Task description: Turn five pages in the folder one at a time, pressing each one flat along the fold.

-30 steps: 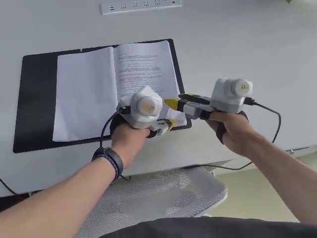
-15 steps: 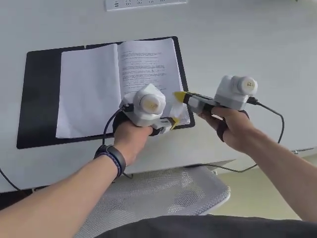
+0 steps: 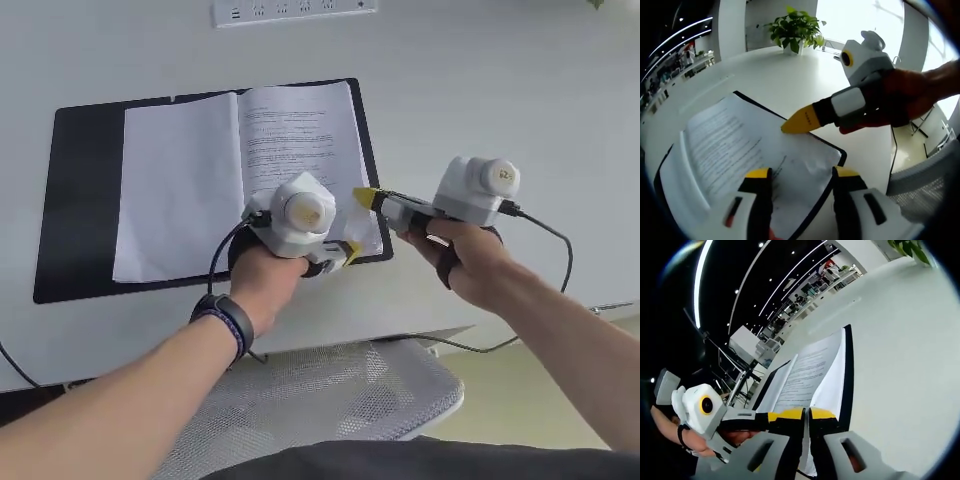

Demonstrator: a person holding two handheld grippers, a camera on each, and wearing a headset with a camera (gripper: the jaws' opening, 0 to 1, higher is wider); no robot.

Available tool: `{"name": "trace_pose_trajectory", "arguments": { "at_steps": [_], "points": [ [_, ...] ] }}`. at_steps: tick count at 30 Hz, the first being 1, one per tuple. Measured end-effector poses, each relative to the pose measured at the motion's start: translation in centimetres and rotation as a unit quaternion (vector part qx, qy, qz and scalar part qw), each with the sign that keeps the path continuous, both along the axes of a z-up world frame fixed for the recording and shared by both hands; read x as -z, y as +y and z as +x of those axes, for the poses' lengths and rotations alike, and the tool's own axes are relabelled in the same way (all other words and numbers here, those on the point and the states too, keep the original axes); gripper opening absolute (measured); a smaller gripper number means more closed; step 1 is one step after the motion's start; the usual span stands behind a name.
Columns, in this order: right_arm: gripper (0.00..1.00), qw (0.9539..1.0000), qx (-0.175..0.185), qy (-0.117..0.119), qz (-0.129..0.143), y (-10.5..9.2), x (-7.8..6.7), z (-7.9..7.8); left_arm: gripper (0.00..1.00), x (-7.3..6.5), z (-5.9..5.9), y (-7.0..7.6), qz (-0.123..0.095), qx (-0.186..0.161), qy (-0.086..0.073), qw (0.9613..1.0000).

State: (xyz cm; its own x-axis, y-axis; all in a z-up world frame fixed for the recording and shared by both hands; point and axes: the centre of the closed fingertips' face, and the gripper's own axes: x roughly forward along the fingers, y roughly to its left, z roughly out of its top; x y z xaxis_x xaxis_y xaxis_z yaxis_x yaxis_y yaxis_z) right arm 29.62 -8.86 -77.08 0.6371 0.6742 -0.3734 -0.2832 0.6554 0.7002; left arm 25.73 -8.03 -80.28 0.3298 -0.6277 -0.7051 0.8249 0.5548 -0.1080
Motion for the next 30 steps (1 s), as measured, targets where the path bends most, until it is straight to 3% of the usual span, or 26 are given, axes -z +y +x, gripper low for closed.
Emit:
{"name": "trace_pose_trajectory", "arguments": {
  "at_steps": [7, 13, 30],
  "points": [
    [0.0, 1.0, 0.001, -0.004, 0.0, -0.2, -0.4, 0.2, 0.51, -1.1, -0.5, -0.4, -0.007, 0.013, -0.003, 0.9999],
    [0.0, 1.0, 0.001, -0.006, 0.0, -0.2, -0.6, 0.4, 0.54, -2.2, -0.5, 0.2, -0.008, 0.019, -0.014, 0.9997],
    [0.0, 0.9999, 0.007, -0.011, 0.004, 0.2, -1.7, 0.6, 0.59, -4.2, 0.6, 6.3, -0.013, -0.03, -0.03, 0.999]
  ]
}}
